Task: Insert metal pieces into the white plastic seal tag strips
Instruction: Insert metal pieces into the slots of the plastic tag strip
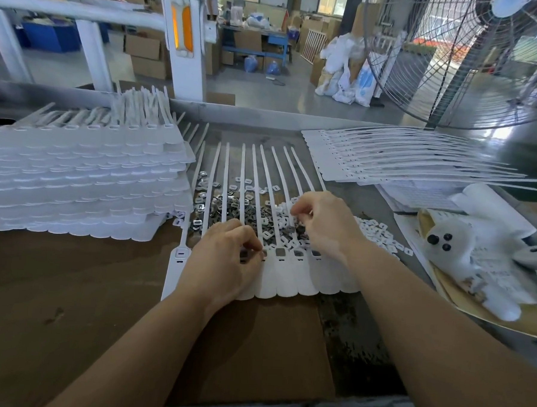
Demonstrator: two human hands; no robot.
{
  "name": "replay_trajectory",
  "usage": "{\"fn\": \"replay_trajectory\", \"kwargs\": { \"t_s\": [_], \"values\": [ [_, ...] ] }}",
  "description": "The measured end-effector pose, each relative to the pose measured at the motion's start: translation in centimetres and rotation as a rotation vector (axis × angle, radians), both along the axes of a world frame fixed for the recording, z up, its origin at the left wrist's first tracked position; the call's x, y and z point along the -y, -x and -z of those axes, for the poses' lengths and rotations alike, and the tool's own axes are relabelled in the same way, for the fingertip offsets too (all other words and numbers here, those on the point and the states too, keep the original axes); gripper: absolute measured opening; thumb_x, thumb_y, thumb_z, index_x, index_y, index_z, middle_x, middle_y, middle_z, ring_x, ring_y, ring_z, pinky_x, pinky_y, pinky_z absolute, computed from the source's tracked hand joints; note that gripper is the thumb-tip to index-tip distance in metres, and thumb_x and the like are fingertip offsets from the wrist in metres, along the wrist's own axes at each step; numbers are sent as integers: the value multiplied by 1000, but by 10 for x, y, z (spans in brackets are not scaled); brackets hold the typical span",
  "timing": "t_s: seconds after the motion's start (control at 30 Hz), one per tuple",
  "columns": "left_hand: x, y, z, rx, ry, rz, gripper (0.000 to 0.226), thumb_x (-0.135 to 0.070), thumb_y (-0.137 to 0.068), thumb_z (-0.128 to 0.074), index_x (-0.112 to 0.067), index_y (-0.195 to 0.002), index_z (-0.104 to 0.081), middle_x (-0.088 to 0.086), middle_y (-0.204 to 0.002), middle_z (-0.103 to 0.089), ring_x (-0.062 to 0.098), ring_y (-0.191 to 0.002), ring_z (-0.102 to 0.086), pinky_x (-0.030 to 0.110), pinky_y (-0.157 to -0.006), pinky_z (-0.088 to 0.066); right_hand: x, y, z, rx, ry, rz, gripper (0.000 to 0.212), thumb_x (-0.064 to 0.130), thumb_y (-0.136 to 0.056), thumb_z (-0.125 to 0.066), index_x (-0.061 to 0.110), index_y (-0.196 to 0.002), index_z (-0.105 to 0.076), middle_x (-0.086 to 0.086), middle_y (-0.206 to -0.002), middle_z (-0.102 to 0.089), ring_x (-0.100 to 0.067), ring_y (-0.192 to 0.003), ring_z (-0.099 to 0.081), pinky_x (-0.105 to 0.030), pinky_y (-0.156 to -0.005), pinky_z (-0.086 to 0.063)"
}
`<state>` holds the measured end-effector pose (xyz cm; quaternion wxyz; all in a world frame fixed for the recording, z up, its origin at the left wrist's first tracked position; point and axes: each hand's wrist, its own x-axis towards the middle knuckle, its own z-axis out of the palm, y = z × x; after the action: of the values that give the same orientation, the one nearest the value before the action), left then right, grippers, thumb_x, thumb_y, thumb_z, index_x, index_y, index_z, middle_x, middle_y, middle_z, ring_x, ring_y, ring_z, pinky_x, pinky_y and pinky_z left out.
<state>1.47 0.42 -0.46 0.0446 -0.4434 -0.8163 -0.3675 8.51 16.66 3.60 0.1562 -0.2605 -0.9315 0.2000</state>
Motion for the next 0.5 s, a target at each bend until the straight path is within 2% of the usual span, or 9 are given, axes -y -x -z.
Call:
{"fn": "replay_trajectory", "kwargs": {
  "t_s": [0.07, 0.13, 0.23, 0.3, 0.43, 0.5],
  "values": [
    [-1, 0, 0, -2, -4, -2, 3, -25, -82, -66, -22, -84, -66, -21, -80, -45, 6, -88, -44, 10, -68, -32, 1, -2, -3, 5, 26, -45, 17, 7, -87, -59, 17, -91, -72, 4, -97, -66, -10, -85, -57, -25, -81, -47],
    [-1, 0, 0, -6, 0, -4, 3, -25, -82, -66, -22, -84, -66, -21, -79, -44, 6, -87, -44, 5, -67, -30, 2, -3, -5, 49, 15, -90, 9, 14, -83, -67, 17, -87, -74, 5, -91, -66, -9, -81, -58, -23, -76, -45],
    [-1, 0, 0, -8, 2, -7, 3, -25, -82, -66, -23, -84, -65, -22, -78, -44, 5, -86, -43, 4, -65, -30, 5, -3, -4, 64, -11, -107, 7, 16, -81, -70, 16, -87, -74, 4, -93, -67, -10, -83, -58, -26, -80, -49],
    [-1, 0, 0, -8, 4, -7, 4, -25, -82, -66, -22, -85, -65, -22, -78, -44, 6, -86, -43, 5, -66, -29, 7, -3, -4, 52, -6, -105, 7, 13, -82, -70, 15, -87, -73, 4, -91, -65, -12, -85, -59, -27, -82, -49],
    [-2, 0, 0, -12, 5, -13, 5, -25, -83, -66, -21, -86, -66, -20, -79, -44, 6, -87, -44, 14, -68, -33, 5, -4, -3, 10, 50, -94, 7, 7, -82, -68, 15, -84, -68, 10, -79, -57, -10, -79, -56, -22, -76, -46],
    [-1, -1, -1, -10, 2, -9, 5, -25, -82, -67, -21, -86, -66, -20, -80, -45, 7, -88, -45, 16, -70, -34, 2, -5, -2, -34, 103, -79, 9, 6, -83, -67, 15, -85, -65, 6, -81, -60, -10, -79, -59, -24, -79, -48]
  ]
}}
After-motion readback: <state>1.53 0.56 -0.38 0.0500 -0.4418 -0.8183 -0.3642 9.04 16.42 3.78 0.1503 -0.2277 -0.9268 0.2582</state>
